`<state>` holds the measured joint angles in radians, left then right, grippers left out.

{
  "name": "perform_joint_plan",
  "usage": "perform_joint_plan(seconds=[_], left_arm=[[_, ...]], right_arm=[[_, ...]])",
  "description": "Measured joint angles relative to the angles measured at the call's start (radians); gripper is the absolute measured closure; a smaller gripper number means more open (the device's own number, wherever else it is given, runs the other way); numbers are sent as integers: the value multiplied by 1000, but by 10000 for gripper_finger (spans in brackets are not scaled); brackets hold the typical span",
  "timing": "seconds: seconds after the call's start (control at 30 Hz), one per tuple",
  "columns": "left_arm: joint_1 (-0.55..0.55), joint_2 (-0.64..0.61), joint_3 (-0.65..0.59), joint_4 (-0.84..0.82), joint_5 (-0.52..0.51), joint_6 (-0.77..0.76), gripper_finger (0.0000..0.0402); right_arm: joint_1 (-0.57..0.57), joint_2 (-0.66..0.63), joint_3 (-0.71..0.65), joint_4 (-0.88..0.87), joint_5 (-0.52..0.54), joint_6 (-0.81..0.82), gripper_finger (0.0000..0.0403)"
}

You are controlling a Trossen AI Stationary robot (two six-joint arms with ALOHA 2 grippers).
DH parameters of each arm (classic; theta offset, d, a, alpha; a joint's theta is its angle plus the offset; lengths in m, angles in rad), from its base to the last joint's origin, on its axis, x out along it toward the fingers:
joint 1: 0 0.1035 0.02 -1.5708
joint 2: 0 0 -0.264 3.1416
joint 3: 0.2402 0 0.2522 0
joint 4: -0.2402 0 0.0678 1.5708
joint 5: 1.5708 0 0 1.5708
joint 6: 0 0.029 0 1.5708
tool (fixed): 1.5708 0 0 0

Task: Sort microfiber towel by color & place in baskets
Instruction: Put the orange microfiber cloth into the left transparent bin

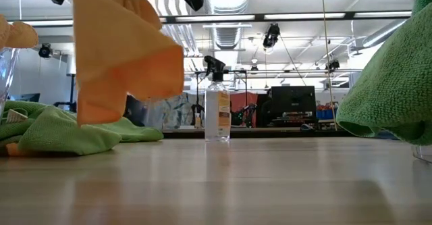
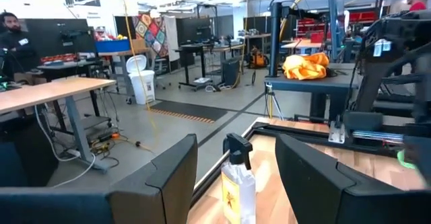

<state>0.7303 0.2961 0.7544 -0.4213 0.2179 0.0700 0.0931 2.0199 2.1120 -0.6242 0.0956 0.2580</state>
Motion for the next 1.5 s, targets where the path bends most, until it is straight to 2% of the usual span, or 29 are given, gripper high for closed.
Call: perform_joint_plan(seconds=[0.07,0.23,0.37,0.67,0.83,1.17,1.5], left_arm=[[0,8,0,-3,-19,0,216],[0,32,0,-28,-151,-15,216],[0,48,0,-36,-225,-76,216],[0,68,0,-38,-229,-143,216],[0,74,0,-37,-229,-188,216],[0,73,0,-35,-228,-228,216],[0,76,0,-38,-227,-209,216]], right_arm=[[16,0,3,11,-2,-7,394],[61,0,48,55,-1,-24,394],[100,0,89,80,1,-34,394],[183,0,140,98,-25,-33,394],[204,26,130,183,-34,-22,394],[206,218,244,205,-200,32,394],[164,218,244,424,-214,91,394]])
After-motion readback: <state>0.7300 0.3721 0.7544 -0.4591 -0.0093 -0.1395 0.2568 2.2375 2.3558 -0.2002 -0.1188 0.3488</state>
